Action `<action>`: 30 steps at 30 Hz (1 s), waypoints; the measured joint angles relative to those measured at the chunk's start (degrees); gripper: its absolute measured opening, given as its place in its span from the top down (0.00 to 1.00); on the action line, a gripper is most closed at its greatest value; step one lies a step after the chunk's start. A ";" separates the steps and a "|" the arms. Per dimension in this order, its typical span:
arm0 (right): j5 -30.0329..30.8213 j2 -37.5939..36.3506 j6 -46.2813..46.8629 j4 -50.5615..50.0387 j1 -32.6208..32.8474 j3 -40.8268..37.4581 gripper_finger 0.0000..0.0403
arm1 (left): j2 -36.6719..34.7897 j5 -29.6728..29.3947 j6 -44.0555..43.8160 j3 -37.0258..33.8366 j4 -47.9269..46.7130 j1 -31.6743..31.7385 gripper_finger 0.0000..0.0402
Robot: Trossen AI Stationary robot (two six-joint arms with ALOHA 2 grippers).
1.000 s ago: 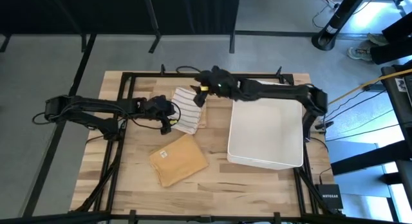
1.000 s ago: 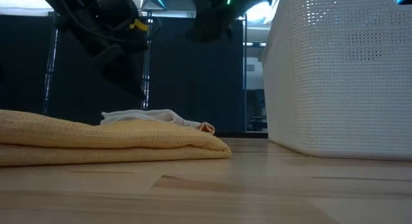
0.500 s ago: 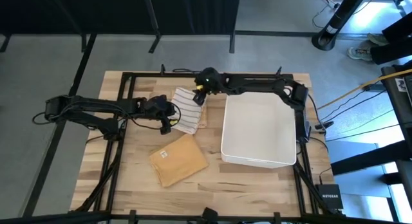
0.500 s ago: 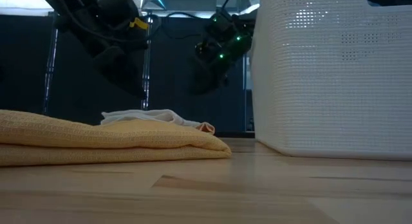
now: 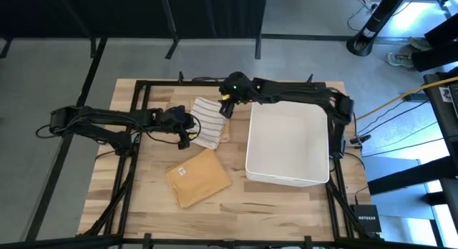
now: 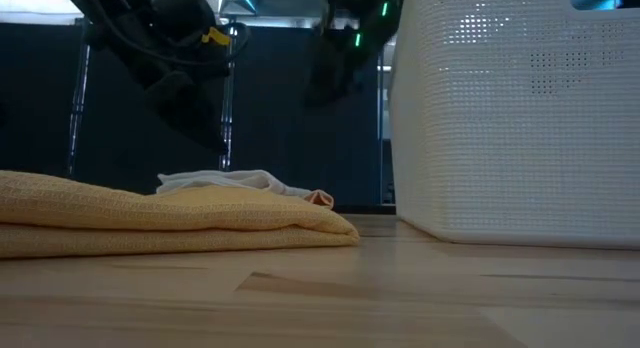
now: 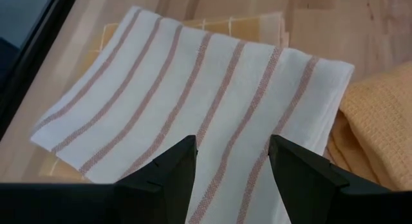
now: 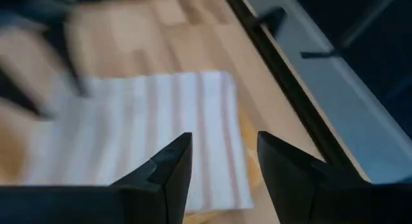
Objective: Fold towel
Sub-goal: Move the white laundry bin to the top of the table
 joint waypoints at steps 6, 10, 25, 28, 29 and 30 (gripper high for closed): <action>-0.10 -6.27 -0.39 -17.46 8.98 9.34 0.56 | 0.00 0.00 0.00 0.00 -0.10 0.00 0.54; -0.25 -8.63 3.38 -33.21 17.53 16.11 0.56 | 0.00 0.02 -0.09 0.00 -0.08 0.00 0.54; -0.02 -11.41 52.16 -59.07 50.23 20.78 0.56 | 0.00 0.07 -1.91 0.00 -0.26 0.00 0.54; 1.50 -11.25 58.03 -60.79 54.08 17.85 0.56 | 0.01 0.07 -2.00 0.00 -0.39 0.00 0.54; 2.77 -11.26 58.64 -61.47 55.12 16.53 0.56 | 0.00 0.07 -2.01 0.00 -0.47 0.00 0.54; 3.83 -11.31 58.77 -61.66 55.92 15.00 0.56 | 0.00 0.08 -2.01 0.00 -0.45 0.00 0.54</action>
